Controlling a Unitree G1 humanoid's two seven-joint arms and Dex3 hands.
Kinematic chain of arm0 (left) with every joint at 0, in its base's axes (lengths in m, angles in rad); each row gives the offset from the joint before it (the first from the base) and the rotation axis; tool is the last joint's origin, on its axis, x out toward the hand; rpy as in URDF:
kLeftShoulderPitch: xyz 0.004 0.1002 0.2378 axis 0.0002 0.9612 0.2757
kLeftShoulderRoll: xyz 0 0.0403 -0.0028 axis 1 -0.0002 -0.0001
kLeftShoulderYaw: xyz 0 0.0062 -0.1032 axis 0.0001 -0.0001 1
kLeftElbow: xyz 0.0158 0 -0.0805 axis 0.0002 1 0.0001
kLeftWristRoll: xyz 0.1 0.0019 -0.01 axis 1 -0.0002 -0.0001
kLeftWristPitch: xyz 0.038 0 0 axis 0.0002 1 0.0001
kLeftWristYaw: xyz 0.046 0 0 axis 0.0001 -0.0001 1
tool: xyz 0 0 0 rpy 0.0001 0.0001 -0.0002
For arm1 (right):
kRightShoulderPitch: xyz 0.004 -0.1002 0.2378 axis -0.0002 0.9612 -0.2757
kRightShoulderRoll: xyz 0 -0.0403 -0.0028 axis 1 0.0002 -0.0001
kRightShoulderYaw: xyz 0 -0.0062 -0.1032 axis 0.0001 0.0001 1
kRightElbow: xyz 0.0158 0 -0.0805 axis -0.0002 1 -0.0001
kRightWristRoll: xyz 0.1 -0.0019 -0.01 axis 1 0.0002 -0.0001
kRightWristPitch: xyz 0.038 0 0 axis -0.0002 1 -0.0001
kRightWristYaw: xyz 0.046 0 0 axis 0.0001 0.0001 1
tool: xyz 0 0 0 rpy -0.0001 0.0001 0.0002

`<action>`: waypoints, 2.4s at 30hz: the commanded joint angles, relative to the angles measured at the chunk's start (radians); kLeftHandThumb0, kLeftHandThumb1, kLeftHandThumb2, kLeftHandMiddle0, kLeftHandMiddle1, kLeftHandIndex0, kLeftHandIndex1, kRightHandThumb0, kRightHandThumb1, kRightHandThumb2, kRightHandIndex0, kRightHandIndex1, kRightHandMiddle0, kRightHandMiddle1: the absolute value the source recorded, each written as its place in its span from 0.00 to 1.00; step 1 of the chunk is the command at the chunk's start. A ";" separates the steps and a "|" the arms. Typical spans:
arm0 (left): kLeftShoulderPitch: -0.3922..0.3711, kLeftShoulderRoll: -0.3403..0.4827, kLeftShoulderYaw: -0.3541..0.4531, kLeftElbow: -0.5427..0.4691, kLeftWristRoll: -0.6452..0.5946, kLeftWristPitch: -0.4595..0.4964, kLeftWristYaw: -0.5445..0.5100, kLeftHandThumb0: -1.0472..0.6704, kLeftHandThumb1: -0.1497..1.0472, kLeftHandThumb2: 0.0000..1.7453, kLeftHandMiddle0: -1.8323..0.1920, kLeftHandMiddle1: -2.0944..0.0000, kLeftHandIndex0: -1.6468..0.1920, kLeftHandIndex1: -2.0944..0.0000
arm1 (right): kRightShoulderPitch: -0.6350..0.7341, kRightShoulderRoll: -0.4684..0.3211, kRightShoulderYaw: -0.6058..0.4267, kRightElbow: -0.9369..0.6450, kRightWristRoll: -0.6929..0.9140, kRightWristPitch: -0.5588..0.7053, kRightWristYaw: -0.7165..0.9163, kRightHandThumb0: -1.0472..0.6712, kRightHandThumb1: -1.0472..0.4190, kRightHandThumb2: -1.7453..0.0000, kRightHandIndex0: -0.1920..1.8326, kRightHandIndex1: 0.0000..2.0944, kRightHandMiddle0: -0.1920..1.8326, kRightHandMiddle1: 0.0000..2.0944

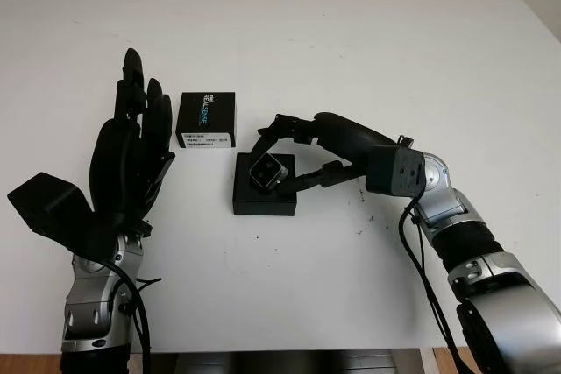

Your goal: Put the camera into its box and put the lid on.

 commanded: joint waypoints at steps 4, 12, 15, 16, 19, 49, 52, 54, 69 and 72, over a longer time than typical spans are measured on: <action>-0.007 0.002 0.001 -0.005 -0.002 -0.004 0.002 0.16 1.00 0.24 1.00 1.00 1.00 1.00 | 0.020 -0.007 0.000 0.038 -0.014 -0.075 -0.060 0.42 0.08 0.97 0.32 0.09 0.32 0.66; -0.007 0.003 -0.001 0.002 0.001 -0.007 -0.001 0.16 1.00 0.24 1.00 1.00 1.00 1.00 | 0.022 0.013 -0.011 0.066 0.019 -0.094 -0.093 0.38 0.06 0.97 0.31 0.14 0.28 0.73; -0.008 0.002 -0.003 0.001 0.002 -0.003 0.001 0.16 1.00 0.24 1.00 1.00 1.00 1.00 | 0.024 0.019 -0.015 0.066 0.033 -0.084 -0.090 0.38 0.06 0.97 0.30 0.16 0.28 0.73; -0.007 0.003 -0.003 0.000 0.003 -0.002 0.002 0.16 1.00 0.24 1.00 1.00 1.00 1.00 | 0.025 0.020 -0.015 0.065 0.035 -0.082 -0.091 0.38 0.06 0.97 0.30 0.16 0.28 0.74; -0.007 0.003 -0.003 0.002 0.000 -0.002 -0.002 0.16 1.00 0.24 1.00 1.00 1.00 1.00 | 0.029 0.023 -0.018 0.062 0.044 -0.071 -0.094 0.38 0.06 0.97 0.24 0.28 0.28 0.74; -0.021 -0.006 -0.011 0.024 0.007 -0.007 0.001 0.16 1.00 0.24 1.00 1.00 1.00 1.00 | 0.347 0.203 -0.131 -0.567 0.468 0.643 -0.010 0.34 0.03 0.97 0.04 0.42 0.22 0.82; -0.021 -0.006 -0.013 0.023 0.009 -0.006 0.003 0.16 1.00 0.24 1.00 1.00 1.00 1.00 | 0.364 0.205 -0.129 -0.579 0.462 0.659 -0.016 0.35 0.03 0.97 0.03 0.42 0.22 0.82; -0.020 -0.005 -0.014 0.019 0.014 -0.004 0.007 0.15 1.00 0.24 1.00 1.00 1.00 1.00 | 0.376 0.212 -0.128 -0.584 0.453 0.668 -0.035 0.36 0.03 0.97 0.02 0.42 0.21 0.82; -0.015 -0.004 -0.013 0.030 0.007 -0.017 -0.004 0.15 1.00 0.25 1.00 1.00 1.00 1.00 | 0.441 0.336 -0.080 -0.508 0.296 0.593 -0.262 0.36 0.01 0.97 0.06 0.29 0.18 0.82; -0.016 -0.008 -0.012 0.030 0.006 -0.015 0.000 0.15 1.00 0.25 1.00 1.00 1.00 1.00 | 0.436 0.348 -0.082 -0.480 0.292 0.568 -0.263 0.36 0.01 0.97 0.07 0.29 0.19 0.82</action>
